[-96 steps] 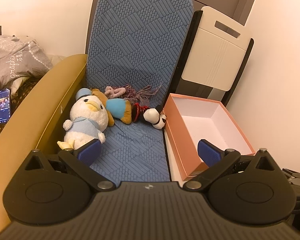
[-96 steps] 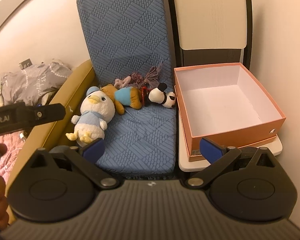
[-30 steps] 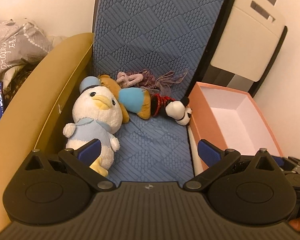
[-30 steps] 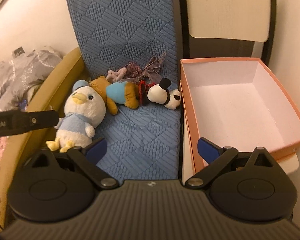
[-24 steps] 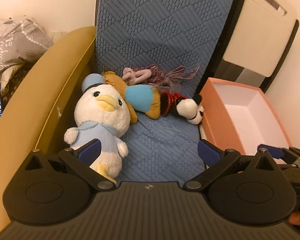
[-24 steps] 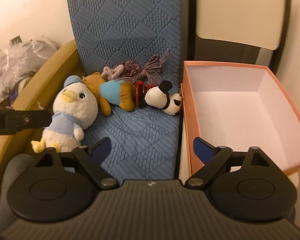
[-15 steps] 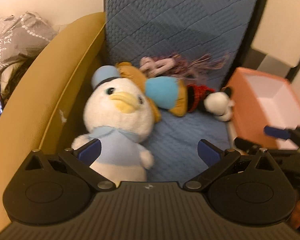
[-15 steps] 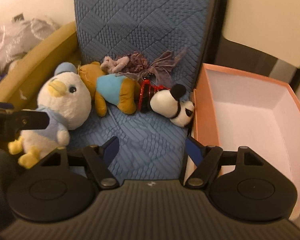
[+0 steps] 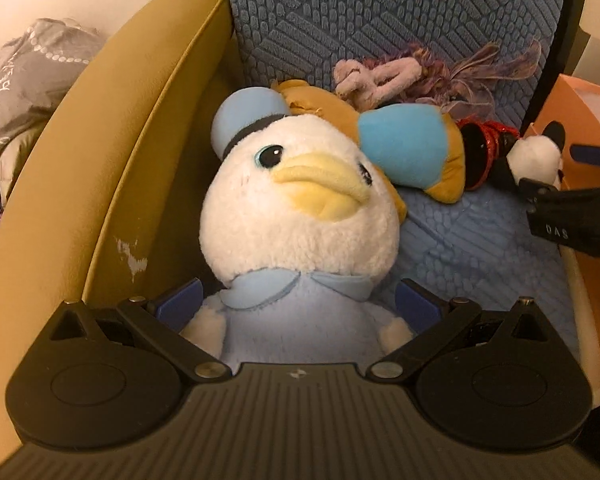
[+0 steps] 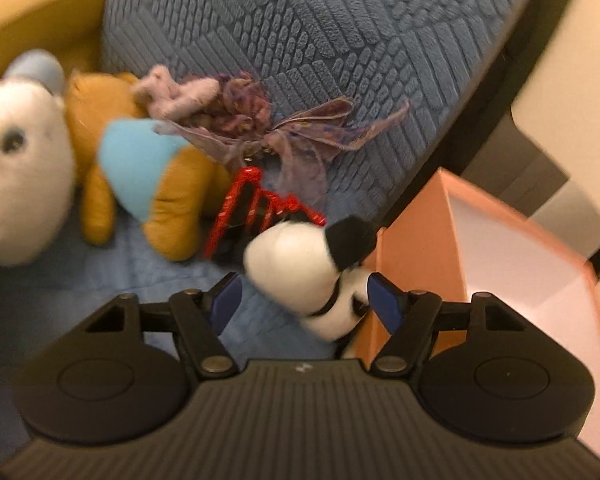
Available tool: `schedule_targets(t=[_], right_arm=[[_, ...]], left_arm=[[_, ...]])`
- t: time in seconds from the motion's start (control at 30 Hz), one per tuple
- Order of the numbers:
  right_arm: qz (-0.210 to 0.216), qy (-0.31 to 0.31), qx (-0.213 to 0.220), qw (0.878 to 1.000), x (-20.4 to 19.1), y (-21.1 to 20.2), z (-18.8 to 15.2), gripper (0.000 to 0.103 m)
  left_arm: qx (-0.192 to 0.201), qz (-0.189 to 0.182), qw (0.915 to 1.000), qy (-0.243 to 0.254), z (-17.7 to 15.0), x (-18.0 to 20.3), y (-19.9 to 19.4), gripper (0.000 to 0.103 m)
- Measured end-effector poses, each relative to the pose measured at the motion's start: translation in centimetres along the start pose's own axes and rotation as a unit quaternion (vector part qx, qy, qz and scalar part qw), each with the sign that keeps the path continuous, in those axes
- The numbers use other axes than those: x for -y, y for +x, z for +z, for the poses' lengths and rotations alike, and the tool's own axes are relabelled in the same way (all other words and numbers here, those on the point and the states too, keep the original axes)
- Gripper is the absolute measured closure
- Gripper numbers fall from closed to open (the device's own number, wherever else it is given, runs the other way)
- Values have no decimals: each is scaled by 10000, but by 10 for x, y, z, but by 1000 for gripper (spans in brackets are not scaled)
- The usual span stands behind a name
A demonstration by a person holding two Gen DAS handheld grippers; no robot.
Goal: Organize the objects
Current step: 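Close the left tool on the white duck plush while the right tool grasps the black-and-white panda plush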
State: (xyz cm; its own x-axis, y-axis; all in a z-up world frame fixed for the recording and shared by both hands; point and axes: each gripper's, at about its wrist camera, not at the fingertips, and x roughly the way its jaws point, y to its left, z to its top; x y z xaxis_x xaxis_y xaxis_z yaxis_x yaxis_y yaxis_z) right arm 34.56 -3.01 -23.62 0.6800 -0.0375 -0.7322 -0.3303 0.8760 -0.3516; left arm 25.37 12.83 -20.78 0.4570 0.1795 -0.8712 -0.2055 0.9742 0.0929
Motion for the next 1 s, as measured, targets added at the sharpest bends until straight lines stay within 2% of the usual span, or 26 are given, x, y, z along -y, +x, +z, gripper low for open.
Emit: schedule_targets(t=[0.23,0.37,0.53,0.8,1.0], right_arm=[[-100,-328,-10,9994,-6,26,4,32],[-43,-442,36,9990,-11,34,5,43],[3,-565,116,9983,-14,37,6,46],[178,-223,165,9995,1,11,8,47],[564,219,129,9981,12,-24,4,47]], left_arm=[[-163,145,9995,231,-3,11,19,1],[-222,250,9993,194,-4,12,29,1],[-155,462,9984,286,-6,16,36,1],[48,452,9989,-65,-8,9,29,19],[54,216,9986,-476,-11,4,11,21]])
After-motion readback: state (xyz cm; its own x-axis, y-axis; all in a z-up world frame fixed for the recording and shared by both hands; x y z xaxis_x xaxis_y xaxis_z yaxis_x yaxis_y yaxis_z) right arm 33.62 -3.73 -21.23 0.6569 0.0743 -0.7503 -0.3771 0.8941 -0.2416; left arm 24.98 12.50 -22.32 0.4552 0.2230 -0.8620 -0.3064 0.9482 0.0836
